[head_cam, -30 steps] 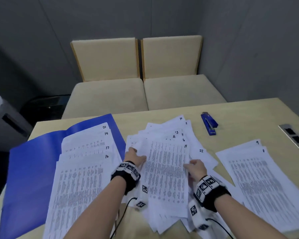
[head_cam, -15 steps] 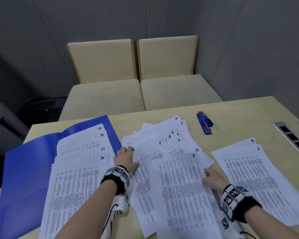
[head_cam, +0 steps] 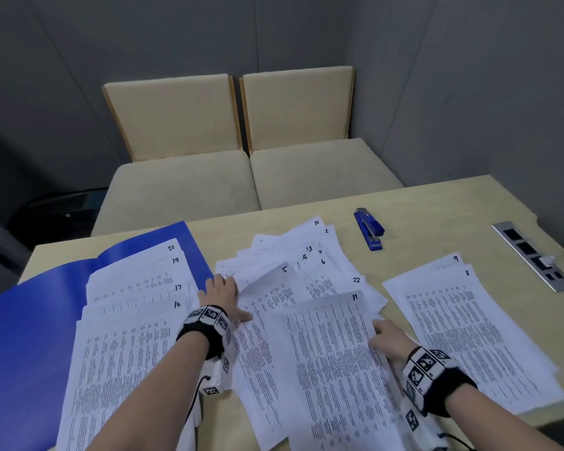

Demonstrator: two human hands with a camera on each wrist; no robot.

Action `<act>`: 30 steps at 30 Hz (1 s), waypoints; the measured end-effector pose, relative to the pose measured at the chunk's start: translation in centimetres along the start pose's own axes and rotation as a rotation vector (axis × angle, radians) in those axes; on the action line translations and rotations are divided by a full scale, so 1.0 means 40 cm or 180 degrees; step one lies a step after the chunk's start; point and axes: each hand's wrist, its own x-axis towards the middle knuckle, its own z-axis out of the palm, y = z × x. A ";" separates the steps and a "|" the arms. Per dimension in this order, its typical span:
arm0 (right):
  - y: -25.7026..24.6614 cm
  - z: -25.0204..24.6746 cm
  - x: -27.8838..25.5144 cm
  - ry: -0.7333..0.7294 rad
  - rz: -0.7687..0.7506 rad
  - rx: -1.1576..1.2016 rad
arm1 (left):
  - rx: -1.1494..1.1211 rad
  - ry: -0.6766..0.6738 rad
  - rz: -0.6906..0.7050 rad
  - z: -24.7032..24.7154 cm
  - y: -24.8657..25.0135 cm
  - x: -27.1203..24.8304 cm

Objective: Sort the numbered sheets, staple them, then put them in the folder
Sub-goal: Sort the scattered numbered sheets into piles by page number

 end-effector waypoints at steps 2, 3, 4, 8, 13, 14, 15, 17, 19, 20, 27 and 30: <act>-0.007 0.002 -0.007 -0.0013 -0.0132 0.0084 | -0.0123 0.0070 0.0151 0.005 0.001 -0.001; -0.013 0.003 -0.009 -0.0022 -0.0240 0.0148 | -0.0245 0.0071 0.0221 0.007 0.002 -0.003; -0.019 0.006 -0.009 -0.0008 -0.0314 0.0213 | -0.0350 0.0043 0.0252 0.009 0.003 -0.005; -0.062 0.003 0.020 0.0478 -0.0316 0.0260 | -0.0258 -0.0054 0.0183 0.003 0.007 -0.006; -0.117 -0.012 0.080 0.0724 0.0016 -0.0016 | -0.0098 -0.0176 0.0197 -0.010 0.018 0.001; -0.129 -0.014 0.085 0.0682 0.0038 -0.0116 | -0.0060 -0.0182 0.0192 -0.012 0.019 0.002; -0.139 -0.013 0.093 0.0646 0.0020 -0.0253 | -0.0011 -0.0184 0.0197 -0.013 0.018 0.004; -0.152 -0.010 0.108 0.0607 -0.0006 -0.0451 | 0.0091 -0.0184 0.0236 -0.014 0.017 0.003; -0.154 -0.006 0.123 0.0754 0.0002 -0.0589 | 0.0139 -0.0146 0.0326 -0.012 0.018 -0.004; -0.155 -0.004 0.128 0.0895 -0.0012 -0.0741 | 0.0151 -0.0110 0.0393 -0.011 0.018 -0.009; -0.158 -0.010 0.137 0.1215 -0.0485 0.0584 | -0.0368 0.0482 0.0918 0.001 0.030 -0.045; -0.171 -0.027 0.119 0.1101 -0.0615 0.1403 | -0.0847 0.0727 0.1167 -0.002 0.033 -0.050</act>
